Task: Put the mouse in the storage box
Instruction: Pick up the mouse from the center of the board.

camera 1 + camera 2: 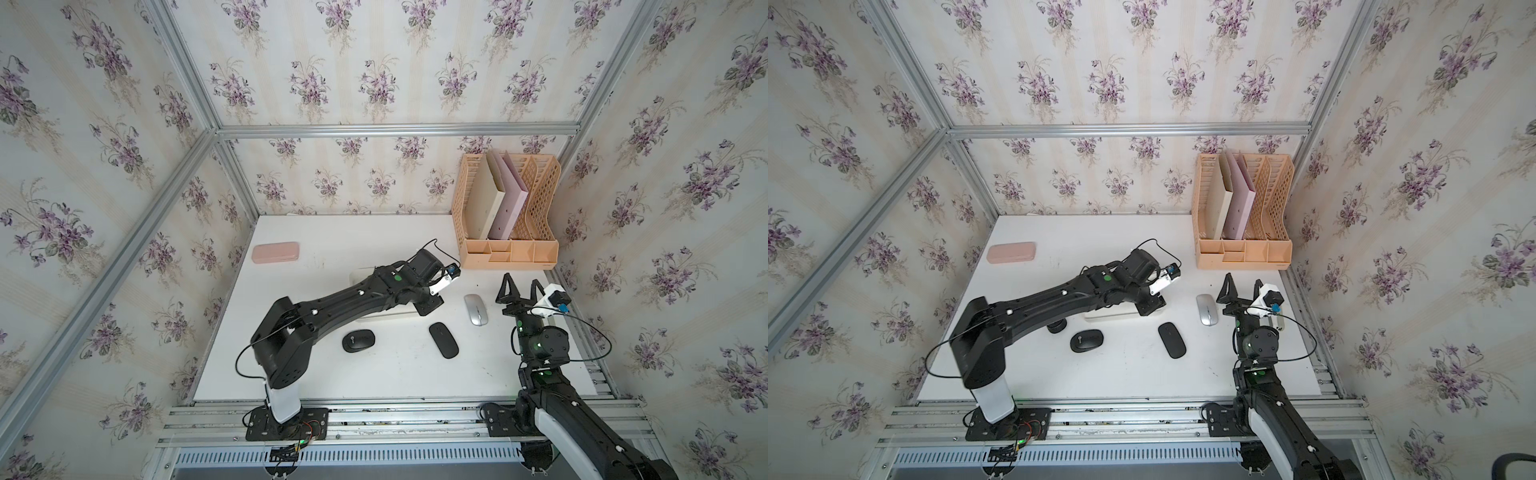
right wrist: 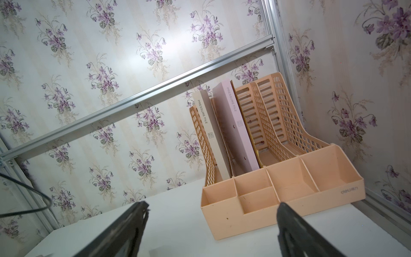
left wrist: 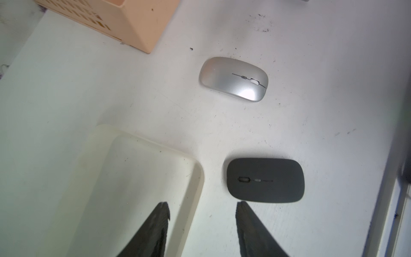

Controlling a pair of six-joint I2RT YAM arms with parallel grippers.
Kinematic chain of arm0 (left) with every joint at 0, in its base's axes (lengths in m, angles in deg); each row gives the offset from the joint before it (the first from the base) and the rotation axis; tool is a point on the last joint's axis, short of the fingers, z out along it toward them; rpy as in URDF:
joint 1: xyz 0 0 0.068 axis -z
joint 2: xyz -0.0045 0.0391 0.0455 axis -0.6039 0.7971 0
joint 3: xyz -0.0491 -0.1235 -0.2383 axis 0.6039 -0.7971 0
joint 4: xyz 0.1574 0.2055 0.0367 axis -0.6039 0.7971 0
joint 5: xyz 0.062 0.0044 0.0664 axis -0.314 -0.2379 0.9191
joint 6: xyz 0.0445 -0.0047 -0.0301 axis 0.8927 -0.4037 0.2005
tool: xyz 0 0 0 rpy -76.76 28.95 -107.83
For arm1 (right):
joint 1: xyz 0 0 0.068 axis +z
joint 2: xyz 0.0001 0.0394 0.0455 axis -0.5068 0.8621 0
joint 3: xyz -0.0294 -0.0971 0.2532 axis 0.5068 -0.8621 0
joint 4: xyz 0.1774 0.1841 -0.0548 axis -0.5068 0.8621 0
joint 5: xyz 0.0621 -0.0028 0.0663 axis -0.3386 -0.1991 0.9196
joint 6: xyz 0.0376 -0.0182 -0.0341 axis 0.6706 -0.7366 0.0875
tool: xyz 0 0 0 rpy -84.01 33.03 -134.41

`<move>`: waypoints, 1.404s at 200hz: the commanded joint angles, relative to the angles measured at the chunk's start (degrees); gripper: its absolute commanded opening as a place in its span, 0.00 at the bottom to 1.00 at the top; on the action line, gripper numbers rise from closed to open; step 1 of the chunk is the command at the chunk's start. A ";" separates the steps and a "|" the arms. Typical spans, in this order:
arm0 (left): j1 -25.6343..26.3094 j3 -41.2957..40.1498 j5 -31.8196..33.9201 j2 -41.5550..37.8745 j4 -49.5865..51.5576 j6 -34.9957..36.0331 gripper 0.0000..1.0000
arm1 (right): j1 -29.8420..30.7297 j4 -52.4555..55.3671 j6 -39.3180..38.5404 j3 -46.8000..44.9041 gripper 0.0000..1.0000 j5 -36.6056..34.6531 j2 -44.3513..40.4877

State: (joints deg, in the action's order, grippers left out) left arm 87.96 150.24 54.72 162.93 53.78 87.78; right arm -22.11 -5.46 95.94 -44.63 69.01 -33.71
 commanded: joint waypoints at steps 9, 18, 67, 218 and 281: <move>-3.12 -12.87 17.54 -14.13 -12.24 -13.04 0.63 | 0.64 8.56 2.82 5.01 0.89 9.10 2.20; -4.41 -17.03 24.16 -18.68 -11.49 -18.87 0.71 | 1.95 10.27 4.15 5.75 0.88 11.23 3.48; -14.02 -30.15 35.41 -31.42 5.66 -39.69 0.88 | 29.76 8.77 -7.99 6.95 0.92 2.93 13.24; -23.98 -34.44 24.67 -19.91 7.01 -47.91 0.99 | 38.68 4.57 -16.16 6.44 1.00 -14.35 16.20; -27.32 -36.85 22.87 -15.51 2.59 -47.84 0.97 | 38.68 3.77 -16.83 6.65 1.00 -11.67 17.79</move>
State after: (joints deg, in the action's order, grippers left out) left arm 61.66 113.98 78.81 145.64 59.07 39.76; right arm 16.46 -0.44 79.44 -38.48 55.77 -16.40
